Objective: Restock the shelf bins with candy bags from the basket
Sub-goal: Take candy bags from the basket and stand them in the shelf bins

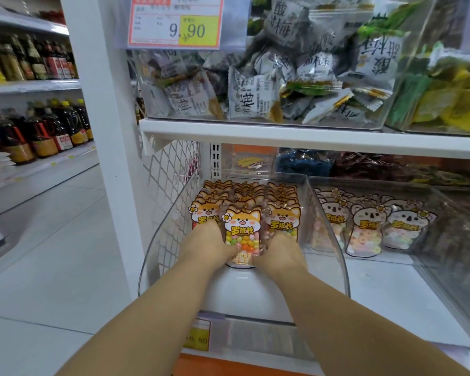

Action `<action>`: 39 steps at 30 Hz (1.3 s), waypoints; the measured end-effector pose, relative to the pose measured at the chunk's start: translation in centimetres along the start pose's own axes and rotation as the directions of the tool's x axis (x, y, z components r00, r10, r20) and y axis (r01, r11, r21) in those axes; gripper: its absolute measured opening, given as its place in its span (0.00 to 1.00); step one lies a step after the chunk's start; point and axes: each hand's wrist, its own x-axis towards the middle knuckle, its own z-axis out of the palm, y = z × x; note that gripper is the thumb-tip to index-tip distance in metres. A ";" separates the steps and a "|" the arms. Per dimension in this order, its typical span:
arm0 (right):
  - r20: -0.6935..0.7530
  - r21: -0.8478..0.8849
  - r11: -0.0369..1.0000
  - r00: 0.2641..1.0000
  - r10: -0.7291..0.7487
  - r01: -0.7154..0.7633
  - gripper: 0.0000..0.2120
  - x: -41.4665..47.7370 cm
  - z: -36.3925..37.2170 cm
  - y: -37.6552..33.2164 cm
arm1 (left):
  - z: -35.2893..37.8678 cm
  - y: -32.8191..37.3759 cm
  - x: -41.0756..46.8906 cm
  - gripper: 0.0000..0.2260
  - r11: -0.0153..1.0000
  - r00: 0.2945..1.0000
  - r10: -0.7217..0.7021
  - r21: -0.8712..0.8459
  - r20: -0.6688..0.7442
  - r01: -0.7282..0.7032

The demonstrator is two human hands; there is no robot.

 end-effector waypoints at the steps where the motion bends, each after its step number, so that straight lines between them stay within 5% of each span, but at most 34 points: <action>1: 0.011 0.016 1.000 1.000 0.003 -0.003 0.23 0.0 0.0 -0.1 | 0.0 0.0 0.0 0.19 1.000 1.000 -0.006 0.009 0.000 0.006; 6: 0.076 0.132 0.991 0.997 0.021 -0.031 0.36 0.1 -0.3 -0.2 | -0.3 0.6 -0.3 0.21 1.000 1.000 0.001 -0.018 -0.011 -0.001; 10: 0.099 0.051 0.998 0.995 0.028 -0.033 0.24 -0.3 -0.5 0.1 | -0.2 0.6 -0.6 0.31 0.997 0.998 -0.047 -0.057 -0.029 0.045; 15: 0.100 -0.017 1.000 0.995 0.010 -0.008 0.12 -0.3 0.1 0.3 | 0.0 0.8 -1.0 0.32 0.997 1.000 -0.026 -0.071 0.014 0.027; 22: 0.026 -0.041 0.999 1.000 -0.014 0.015 0.16 0.4 0.4 0.5 | -0.5 0.3 -1.0 0.41 0.974 0.978 0.172 -0.170 0.115 -0.151; 26: 0.010 -0.049 0.999 1.000 -0.016 0.016 0.18 0.5 0.4 0.5 | -0.5 0.8 -1.1 0.47 0.978 0.967 0.203 -0.078 0.154 -0.192; 31: 0.002 -0.069 0.997 1.000 -0.023 0.023 0.17 0.5 0.5 0.4 | 0.1 1.4 -1.4 0.42 0.975 0.995 0.103 0.197 0.008 -0.102; 39: -0.017 -0.053 0.998 1.000 -0.020 0.019 0.14 -0.2 0.0 -0.2 | -1.1 1.9 -2.4 0.31 0.990 0.998 0.000 0.144 -0.061 0.009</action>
